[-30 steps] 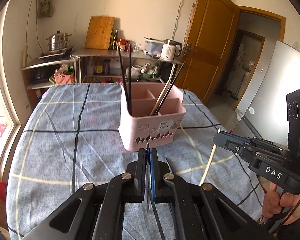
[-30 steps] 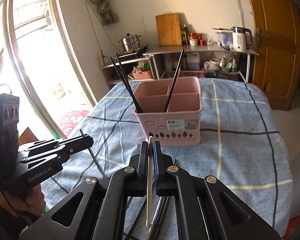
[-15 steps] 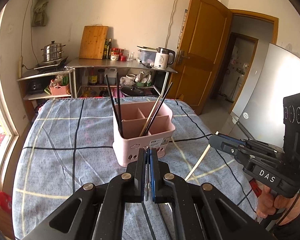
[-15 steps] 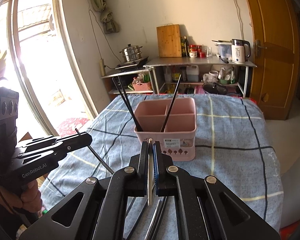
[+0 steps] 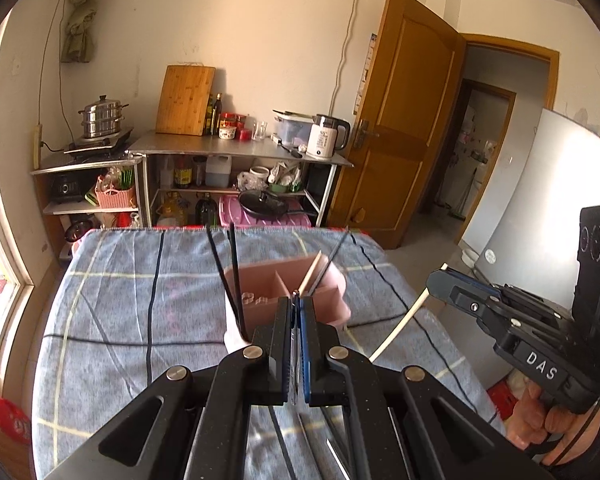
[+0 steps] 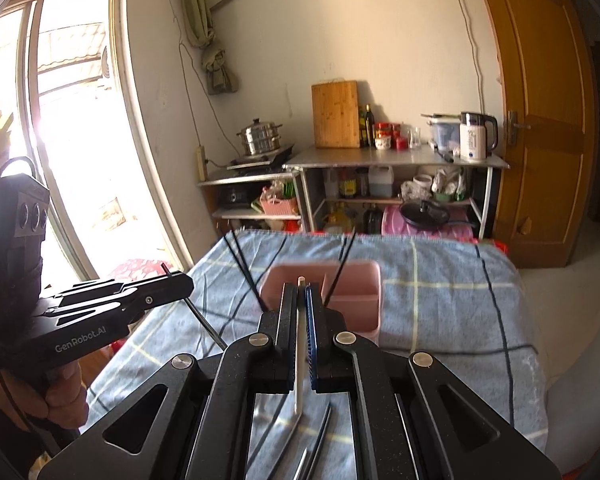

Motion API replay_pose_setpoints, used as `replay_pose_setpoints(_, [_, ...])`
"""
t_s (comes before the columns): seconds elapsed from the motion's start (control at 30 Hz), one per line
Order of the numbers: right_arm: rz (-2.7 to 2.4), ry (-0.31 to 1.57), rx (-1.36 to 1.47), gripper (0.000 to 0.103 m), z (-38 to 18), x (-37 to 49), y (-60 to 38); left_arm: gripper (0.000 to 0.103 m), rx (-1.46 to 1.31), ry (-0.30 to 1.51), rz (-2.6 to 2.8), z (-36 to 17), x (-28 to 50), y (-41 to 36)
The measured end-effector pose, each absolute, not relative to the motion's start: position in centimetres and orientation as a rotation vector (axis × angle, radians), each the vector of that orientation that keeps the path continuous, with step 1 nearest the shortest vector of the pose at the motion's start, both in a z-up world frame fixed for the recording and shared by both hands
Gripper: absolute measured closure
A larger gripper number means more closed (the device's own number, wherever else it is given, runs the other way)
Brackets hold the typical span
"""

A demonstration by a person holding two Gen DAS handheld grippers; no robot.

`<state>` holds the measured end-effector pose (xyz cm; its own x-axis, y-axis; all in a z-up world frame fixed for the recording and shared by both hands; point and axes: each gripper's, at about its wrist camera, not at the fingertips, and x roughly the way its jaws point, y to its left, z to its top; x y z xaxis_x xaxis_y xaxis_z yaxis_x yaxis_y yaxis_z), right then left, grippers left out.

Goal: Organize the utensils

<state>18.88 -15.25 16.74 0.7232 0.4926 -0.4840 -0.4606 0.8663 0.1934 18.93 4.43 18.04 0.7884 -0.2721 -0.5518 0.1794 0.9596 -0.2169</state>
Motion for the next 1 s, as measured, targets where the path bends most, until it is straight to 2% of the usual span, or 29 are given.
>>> replay_pose_setpoints(0.43, [0.509, 0.445, 0.103, 0.099, 19.9, 22.8, -13.8, 0.100, -0.143, 0.561, -0.198, 21.5, 24.8, 4.7])
replay_pose_setpoints(1.0, [0.495, 0.559, 0.103, 0.099, 14.6, 25.8, -12.5, 0.099, -0.163, 0.646, -0.160, 15.3, 27.2, 5.7])
